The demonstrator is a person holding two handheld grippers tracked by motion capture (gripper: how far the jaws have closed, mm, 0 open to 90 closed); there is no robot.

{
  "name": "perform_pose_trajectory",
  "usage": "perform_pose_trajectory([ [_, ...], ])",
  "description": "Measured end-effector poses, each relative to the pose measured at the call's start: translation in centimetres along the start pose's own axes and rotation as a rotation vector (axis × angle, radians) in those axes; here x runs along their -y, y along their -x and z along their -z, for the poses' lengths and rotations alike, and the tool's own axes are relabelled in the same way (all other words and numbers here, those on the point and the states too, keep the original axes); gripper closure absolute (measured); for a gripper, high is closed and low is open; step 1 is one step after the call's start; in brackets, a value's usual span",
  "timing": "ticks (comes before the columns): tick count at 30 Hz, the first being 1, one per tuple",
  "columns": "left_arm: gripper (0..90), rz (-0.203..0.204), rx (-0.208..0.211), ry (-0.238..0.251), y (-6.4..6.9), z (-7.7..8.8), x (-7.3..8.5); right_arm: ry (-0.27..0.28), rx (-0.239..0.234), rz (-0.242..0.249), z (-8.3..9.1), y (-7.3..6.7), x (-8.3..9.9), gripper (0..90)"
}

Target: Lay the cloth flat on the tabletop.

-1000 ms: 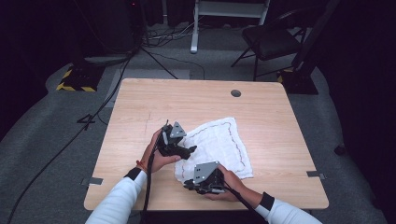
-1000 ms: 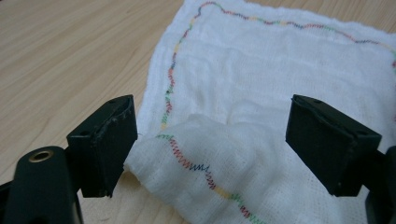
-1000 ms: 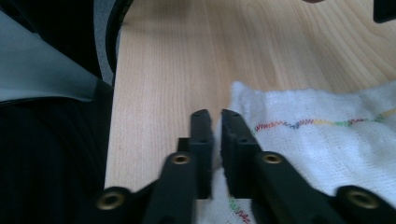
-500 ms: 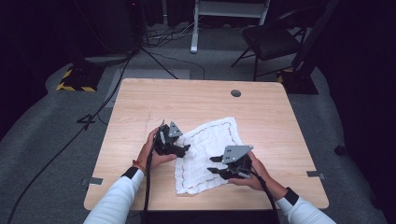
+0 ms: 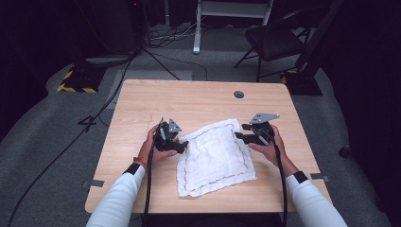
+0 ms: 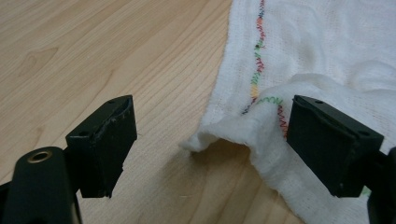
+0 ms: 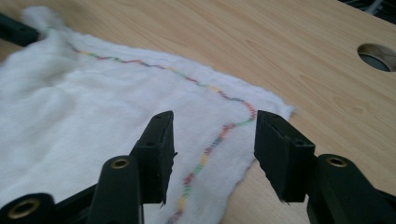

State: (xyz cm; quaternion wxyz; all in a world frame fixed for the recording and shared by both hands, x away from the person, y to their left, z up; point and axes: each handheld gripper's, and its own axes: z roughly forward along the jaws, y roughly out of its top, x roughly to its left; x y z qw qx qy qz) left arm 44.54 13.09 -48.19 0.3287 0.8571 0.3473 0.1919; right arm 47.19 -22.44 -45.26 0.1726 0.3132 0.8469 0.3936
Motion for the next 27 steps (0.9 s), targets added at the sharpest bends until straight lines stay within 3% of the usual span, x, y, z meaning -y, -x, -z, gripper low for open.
perform_pose_trajectory([
  [2,16.7,0.006,0.004,-0.009,-0.2,-0.4,-0.2,-0.008,0.005,-0.013,-1.1,0.9,0.1,46.2],
  [4,16.5,0.042,0.033,-0.016,-0.7,-0.6,-0.5,-0.015,-0.013,-0.060,-2.0,1.8,0.3,43.3],
  [6,17.1,0.058,0.031,-0.006,-1.0,-0.8,-0.5,-0.044,0.018,-0.050,-3.1,2.4,0.3,42.4],
  [9,18.2,0.061,0.049,-0.034,-1.1,-1.1,-0.3,-0.045,0.013,-0.073,-4.0,2.6,0.3,41.5],
  [16,28.2,0.067,0.055,-0.067,-1.2,-1.4,-0.1,-0.121,0.035,-0.070,-6.1,2.4,0.2,42.7],
  [19,34.0,0.057,0.067,-0.082,-1.1,-1.4,-0.1,-0.114,0.032,-0.084,-6.2,2.5,0.4,43.3],
  [24,57.5,0.025,0.110,-0.073,-1.1,-1.4,-0.2,-0.096,0.016,-0.086,-5.6,2.6,0.8,78.7],
  [27,62.7,0.013,0.117,-0.071,-1.3,-1.4,-0.2,-0.100,0.031,-0.052,-5.0,2.4,1.2,84.7],
])
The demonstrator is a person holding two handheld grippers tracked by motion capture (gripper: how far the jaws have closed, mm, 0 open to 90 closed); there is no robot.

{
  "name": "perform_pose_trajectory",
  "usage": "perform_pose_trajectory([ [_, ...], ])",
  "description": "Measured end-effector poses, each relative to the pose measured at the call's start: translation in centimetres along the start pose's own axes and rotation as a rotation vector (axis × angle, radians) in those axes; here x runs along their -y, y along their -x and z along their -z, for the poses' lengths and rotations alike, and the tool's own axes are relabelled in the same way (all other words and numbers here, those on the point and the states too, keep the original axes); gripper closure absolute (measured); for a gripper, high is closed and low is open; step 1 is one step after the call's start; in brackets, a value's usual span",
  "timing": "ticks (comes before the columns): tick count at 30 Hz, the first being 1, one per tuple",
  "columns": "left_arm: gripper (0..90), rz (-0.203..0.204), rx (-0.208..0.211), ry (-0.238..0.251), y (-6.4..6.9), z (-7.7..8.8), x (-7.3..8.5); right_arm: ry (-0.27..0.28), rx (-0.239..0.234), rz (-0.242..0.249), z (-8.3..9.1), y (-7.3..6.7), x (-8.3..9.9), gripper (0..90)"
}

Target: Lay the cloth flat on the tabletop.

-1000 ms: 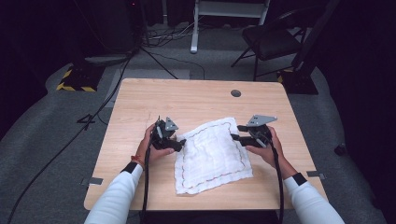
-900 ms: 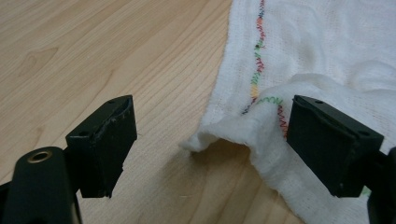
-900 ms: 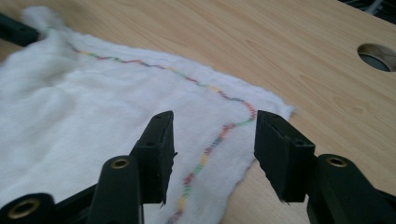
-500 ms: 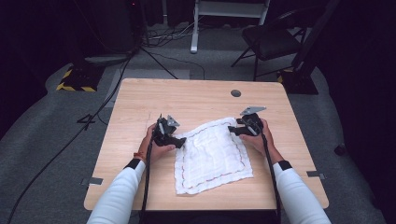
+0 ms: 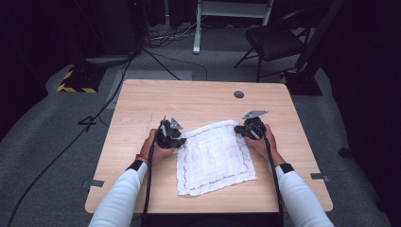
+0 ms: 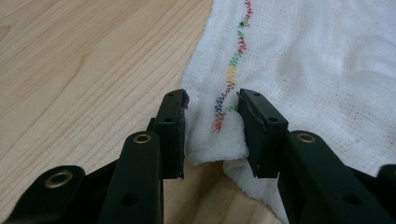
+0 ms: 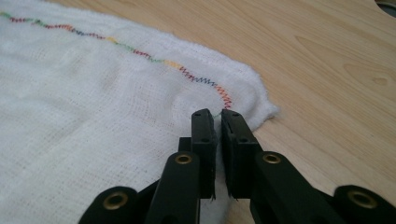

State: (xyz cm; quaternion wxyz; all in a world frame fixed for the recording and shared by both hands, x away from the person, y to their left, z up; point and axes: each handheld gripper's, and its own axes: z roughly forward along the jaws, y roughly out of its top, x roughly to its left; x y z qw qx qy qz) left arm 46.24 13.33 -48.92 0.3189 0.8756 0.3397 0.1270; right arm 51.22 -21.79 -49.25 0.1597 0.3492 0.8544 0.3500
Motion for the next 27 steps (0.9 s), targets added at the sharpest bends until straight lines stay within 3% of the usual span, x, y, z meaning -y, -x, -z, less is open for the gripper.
perform_pose_trajectory([
  [6,64.5,0.030,-0.005,0.021,-0.7,-0.6,-0.8,-0.035,0.035,0.021,1.6,0.5,1.1,85.6],
  [8,63.4,0.035,0.000,0.009,-0.7,-1.2,-1.4,-0.044,0.036,0.001,2.2,0.7,1.6,85.6],
  [11,63.2,0.023,-0.001,0.014,-0.6,-2.1,-2.5,-0.062,0.060,0.007,2.9,0.9,2.1,85.2],
  [15,47.7,0.015,-0.005,-0.004,-0.7,-2.4,-3.6,-0.069,0.074,-0.007,3.3,1.4,2.4,82.2],
  [16,42.5,0.042,0.014,0.026,-1.1,-2.0,-4.4,-0.050,0.073,-0.032,3.4,1.8,2.6,74.6],
  [17,38.5,0.062,0.004,0.048,-1.3,-1.8,-4.7,-0.039,0.084,-0.038,3.5,2.0,2.7,71.5],
  [20,31.7,0.083,0.001,0.076,-2.0,-1.9,-5.3,0.011,0.102,-0.072,3.4,2.5,2.9,62.6],
  [22,31.5,0.089,0.005,0.072,-2.2,-2.5,-5.3,0.019,0.123,-0.072,3.1,2.6,2.8,59.0],
  [24,32.1,0.064,0.021,0.042,-2.2,-3.3,-5.2,0.010,0.133,-0.086,2.8,2.6,2.5,54.5],
  [27,32.5,0.043,0.005,0.004,-2.1,-4.0,-5.0,0.026,0.148,-0.117,2.5,2.6,2.1,51.7],
])
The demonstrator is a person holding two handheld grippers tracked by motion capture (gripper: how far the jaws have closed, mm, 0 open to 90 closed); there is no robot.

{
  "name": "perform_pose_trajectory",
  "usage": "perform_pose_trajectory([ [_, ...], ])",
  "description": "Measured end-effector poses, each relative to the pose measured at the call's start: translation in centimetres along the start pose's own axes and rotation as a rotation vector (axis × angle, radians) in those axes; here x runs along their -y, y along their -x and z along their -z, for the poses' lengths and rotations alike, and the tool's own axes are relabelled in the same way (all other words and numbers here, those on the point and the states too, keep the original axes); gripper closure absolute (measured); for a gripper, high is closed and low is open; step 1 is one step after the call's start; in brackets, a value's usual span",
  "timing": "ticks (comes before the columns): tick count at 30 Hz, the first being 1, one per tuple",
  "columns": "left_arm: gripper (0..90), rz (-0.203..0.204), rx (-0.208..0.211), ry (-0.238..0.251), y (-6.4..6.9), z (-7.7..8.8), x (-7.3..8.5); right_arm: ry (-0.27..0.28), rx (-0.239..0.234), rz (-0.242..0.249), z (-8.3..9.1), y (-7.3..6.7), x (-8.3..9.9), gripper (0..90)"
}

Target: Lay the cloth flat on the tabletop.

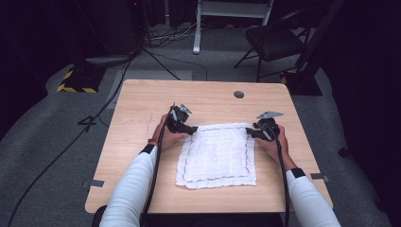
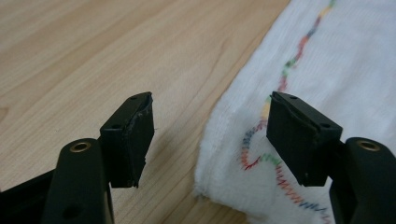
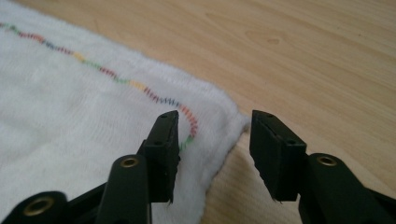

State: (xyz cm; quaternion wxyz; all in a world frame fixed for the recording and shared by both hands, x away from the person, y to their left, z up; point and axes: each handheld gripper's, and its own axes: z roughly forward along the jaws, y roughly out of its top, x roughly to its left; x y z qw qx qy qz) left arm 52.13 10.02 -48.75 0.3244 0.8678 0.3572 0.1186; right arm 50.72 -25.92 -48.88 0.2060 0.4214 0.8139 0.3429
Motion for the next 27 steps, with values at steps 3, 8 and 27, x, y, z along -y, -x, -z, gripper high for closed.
perform_pose_trajectory([
  [3,32.7,0.023,0.031,0.000,-0.4,-0.3,0.4,-0.020,0.020,0.008,-0.5,-0.5,-0.6,46.1],
  [8,32.3,0.023,0.036,0.014,-0.4,-0.1,0.9,-0.034,0.001,-0.027,-0.9,-0.2,-0.2,42.6],
  [27,80.1,-0.063,0.047,0.029,0.3,0.7,1.2,0.030,-0.090,0.056,0.0,-1.0,0.0,84.7],
])
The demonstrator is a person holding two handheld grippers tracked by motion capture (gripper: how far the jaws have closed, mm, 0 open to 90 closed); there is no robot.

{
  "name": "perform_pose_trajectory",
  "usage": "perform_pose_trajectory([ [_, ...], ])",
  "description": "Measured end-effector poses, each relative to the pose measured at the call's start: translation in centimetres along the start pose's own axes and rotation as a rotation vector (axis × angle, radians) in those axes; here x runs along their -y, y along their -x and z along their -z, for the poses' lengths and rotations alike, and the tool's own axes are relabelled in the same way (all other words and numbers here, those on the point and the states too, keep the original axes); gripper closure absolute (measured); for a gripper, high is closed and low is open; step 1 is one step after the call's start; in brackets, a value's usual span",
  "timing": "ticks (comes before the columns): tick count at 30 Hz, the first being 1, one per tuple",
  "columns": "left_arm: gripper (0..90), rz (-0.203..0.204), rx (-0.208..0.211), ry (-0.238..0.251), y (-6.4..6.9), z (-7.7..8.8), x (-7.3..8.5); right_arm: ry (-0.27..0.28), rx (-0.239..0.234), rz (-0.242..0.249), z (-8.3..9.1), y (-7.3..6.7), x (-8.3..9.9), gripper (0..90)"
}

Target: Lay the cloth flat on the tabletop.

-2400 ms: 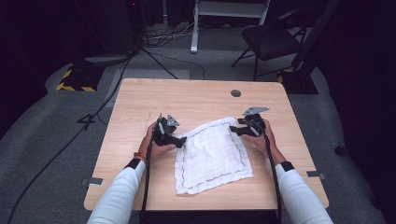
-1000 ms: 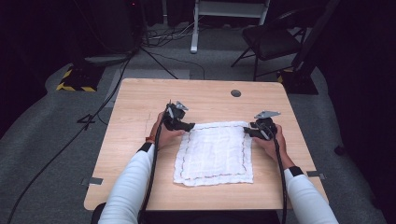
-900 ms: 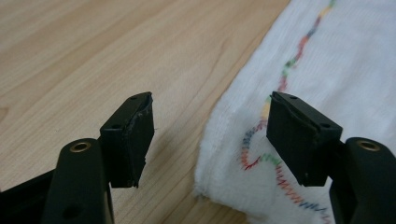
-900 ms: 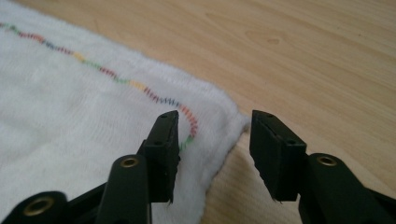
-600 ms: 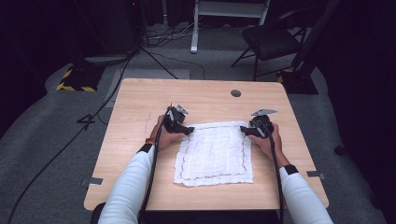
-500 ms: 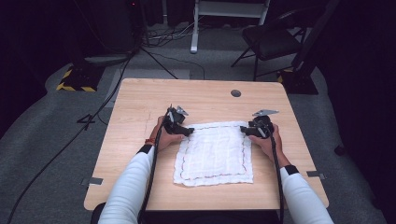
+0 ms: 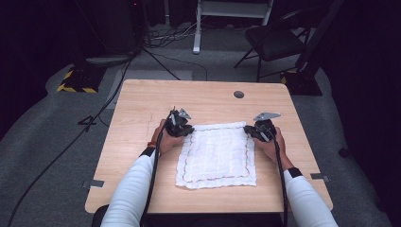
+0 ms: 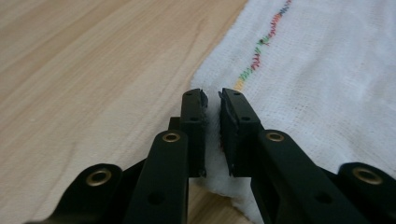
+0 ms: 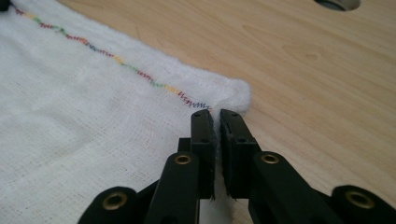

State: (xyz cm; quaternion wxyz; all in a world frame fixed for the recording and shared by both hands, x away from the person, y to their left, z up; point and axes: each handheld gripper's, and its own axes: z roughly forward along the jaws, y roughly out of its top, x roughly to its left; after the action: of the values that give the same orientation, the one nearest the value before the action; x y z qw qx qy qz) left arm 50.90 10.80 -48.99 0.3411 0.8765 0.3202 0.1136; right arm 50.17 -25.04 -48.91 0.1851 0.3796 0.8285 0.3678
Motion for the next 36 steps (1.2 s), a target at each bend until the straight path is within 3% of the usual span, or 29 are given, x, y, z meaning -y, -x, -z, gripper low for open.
perform_pose_trajectory([
  [9,85.5,-0.033,-0.026,0.067,0.3,1.4,-0.7,0.089,0.008,0.014,2.1,-0.1,-1.1,85.3],
  [10,85.6,-0.034,-0.027,0.073,0.3,1.7,-0.8,0.119,0.009,0.017,2.8,-0.1,-1.4,85.5],
  [18,85.7,-0.049,-0.066,0.167,0.3,3.9,-1.7,0.186,0.023,0.044,4.8,-0.3,-2.6,85.8],
  [24,85.5,-0.076,-0.089,0.195,0.6,5.2,-2.7,0.242,0.030,0.050,6.3,-0.2,-3.7,85.9],
  [28,85.8,-0.094,-0.112,0.244,0.8,6.6,-4.0,0.259,0.050,0.064,7.2,-0.1,-4.5,85.9],
  [36,86.0,-0.113,-0.141,0.287,0.8,8.2,-5.4,0.294,0.083,0.078,8.1,-0.1,-5.8,85.9],
])
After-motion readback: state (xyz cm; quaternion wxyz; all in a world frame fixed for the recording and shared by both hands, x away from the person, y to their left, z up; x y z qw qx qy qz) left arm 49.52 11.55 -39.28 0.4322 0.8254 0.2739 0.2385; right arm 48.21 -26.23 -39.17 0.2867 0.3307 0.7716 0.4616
